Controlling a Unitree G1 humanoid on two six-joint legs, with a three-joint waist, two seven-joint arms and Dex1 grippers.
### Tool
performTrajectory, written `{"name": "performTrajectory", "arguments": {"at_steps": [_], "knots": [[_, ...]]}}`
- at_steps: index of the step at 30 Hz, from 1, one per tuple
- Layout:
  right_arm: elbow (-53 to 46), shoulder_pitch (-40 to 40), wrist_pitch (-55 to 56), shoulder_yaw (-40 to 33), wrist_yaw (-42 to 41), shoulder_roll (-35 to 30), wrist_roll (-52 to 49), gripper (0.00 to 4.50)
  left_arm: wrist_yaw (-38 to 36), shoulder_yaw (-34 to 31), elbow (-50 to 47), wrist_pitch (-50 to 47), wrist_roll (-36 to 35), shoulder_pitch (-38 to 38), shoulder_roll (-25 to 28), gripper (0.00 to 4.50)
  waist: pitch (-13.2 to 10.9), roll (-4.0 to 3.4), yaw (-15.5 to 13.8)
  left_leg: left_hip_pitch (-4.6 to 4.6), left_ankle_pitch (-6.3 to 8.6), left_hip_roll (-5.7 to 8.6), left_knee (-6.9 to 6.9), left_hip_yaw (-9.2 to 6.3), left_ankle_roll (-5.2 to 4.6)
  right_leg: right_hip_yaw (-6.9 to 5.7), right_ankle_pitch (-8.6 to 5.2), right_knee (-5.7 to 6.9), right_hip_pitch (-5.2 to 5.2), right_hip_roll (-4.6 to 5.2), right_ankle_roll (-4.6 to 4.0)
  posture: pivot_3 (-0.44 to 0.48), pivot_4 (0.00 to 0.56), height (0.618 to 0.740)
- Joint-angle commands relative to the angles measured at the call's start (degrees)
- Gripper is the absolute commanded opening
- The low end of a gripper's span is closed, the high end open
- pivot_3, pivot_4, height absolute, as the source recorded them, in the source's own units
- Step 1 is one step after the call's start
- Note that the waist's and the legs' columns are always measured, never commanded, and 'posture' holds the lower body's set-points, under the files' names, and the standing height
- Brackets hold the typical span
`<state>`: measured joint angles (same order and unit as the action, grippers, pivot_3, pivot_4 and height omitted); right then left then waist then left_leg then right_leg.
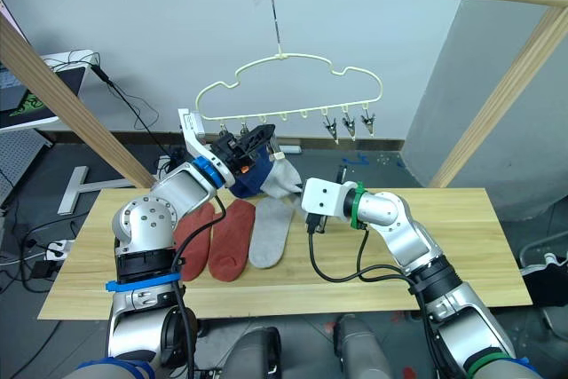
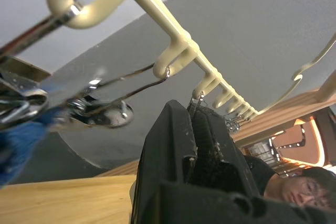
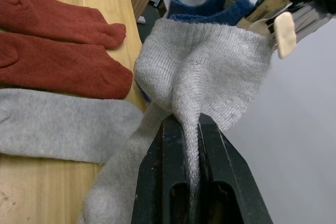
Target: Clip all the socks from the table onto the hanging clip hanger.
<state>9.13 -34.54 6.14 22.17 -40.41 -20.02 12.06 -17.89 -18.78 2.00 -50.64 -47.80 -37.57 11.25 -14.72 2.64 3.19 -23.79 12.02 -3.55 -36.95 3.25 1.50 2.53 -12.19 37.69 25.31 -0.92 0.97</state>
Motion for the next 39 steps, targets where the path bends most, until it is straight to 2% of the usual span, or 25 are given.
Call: {"name": "performTrajectory", "arguments": {"at_steps": [1,13,16,17,26,27,28,32,34,39], "knots": [[-2.22,-1.32,0.82,-1.54,-0.28,-0.02,-1.12,0.02,-0.44,1.3,-1.7,-0.91,0.15,1.58,1.17,0.0,0.0,0.0,0.01,0.0,0.0,0.0,0.0,0.0,0.0,0.0,0.0,0.0,0.0,0.0,0.0,-0.024,0.261,0.74],[-2.34,-2.37,0.32,-2.54,-0.61,0.3,-1.54,0.02,-1.2,2.03,-2.73,0.31,0.14,2.66,1.72,0.0,-0.01,-0.01,0.01,0.0,0.0,0.0,0.03,0.01,0.0,0.0,-0.02,-0.02,0.02,0.0,-0.04,-0.024,0.263,0.74],[-2.45,-2.44,-0.16,-2.68,-0.61,0.67,-2.0,0.0,-1.09,1.01,-2.82,0.12,-1.06,2.59,1.71,0.83,-0.02,-0.01,0.02,-0.01,0.0,-0.01,0.05,0.01,0.0,0.01,-0.03,-0.03,0.02,0.0,-0.05,-0.02,0.263,0.74],[-2.47,-2.43,-0.24,-2.72,-0.62,0.73,-2.07,0.0,-1.03,0.88,-2.85,0.04,-1.29,2.6,1.69,1.26,-0.03,-0.01,0.01,-0.02,0.0,-0.01,0.05,0.01,0.0,0.01,-0.03,-0.03,0.03,0.0,-0.05,-0.02,0.263,0.74],[-2.24,-2.56,-0.71,-3.04,-0.76,1.27,-2.75,0.0,-0.52,0.01,-4.4,-1.24,-3.24,3.12,1.98,4.18,-0.11,0.01,-0.18,-0.16,0.0,0.0,0.07,-0.01,0.0,-0.02,-0.03,-0.1,0.11,0.02,-0.05,-0.014,0.264,0.74],[-2.18,-2.54,-1.01,-3.09,-0.75,1.35,-2.97,0.0,-0.48,-0.37,-5.05,-1.99,-4.16,3.31,2.19,4.48,-0.11,0.01,-0.19,-0.16,0.0,0.0,0.07,-0.01,0.0,-0.02,-0.03,-0.11,0.11,0.02,-0.05,-0.014,0.264,0.74],[-2.15,-2.52,-1.22,-3.11,-0.74,1.4,-3.13,0.0,-0.42,-0.65,-5.5,-2.56,-4.83,3.44,2.34,4.48,-0.12,0.01,-0.18,-0.16,0.0,0.0,0.08,-0.01,0.0,-0.02,-0.03,-0.12,0.11,0.02,-0.05,-0.014,0.264,0.74],[-2.86,-0.63,-11.13,-6.56,-0.93,5.0,-10.27,1.15,0.08,-3.46,-12.09,-8.62,-12.29,6.97,5.92,4.5,-0.15,0.03,0.01,-0.16,0.01,-0.07,0.17,-0.05,0.0,0.03,-0.03,-0.12,0.17,0.02,-0.05,-0.01,0.264,0.74],[-3.77,0.89,-17.64,-8.26,-0.97,6.09,-13.33,1.9,0.39,-4.73,-14.95,-11.11,-14.89,9.05,9.04,4.5,-0.16,0.03,-0.11,-0.17,0.01,-0.13,0.2,-0.06,0.01,-0.02,-0.04,-0.12,0.18,0.04,-0.06,0.003,0.264,0.74],[-9.64,3.45,-26.35,-11.33,1.74,6.74,-16.35,3.61,1.28,-5.53,-18.08,-12.67,-16.61,11.55,14.72,4.5,-0.22,-0.01,-0.84,-0.17,0.01,-0.08,0.24,-0.11,0.01,-0.07,-0.19,-0.05,0.23,0.09,-0.31,0.025,0.266,0.74]]}}
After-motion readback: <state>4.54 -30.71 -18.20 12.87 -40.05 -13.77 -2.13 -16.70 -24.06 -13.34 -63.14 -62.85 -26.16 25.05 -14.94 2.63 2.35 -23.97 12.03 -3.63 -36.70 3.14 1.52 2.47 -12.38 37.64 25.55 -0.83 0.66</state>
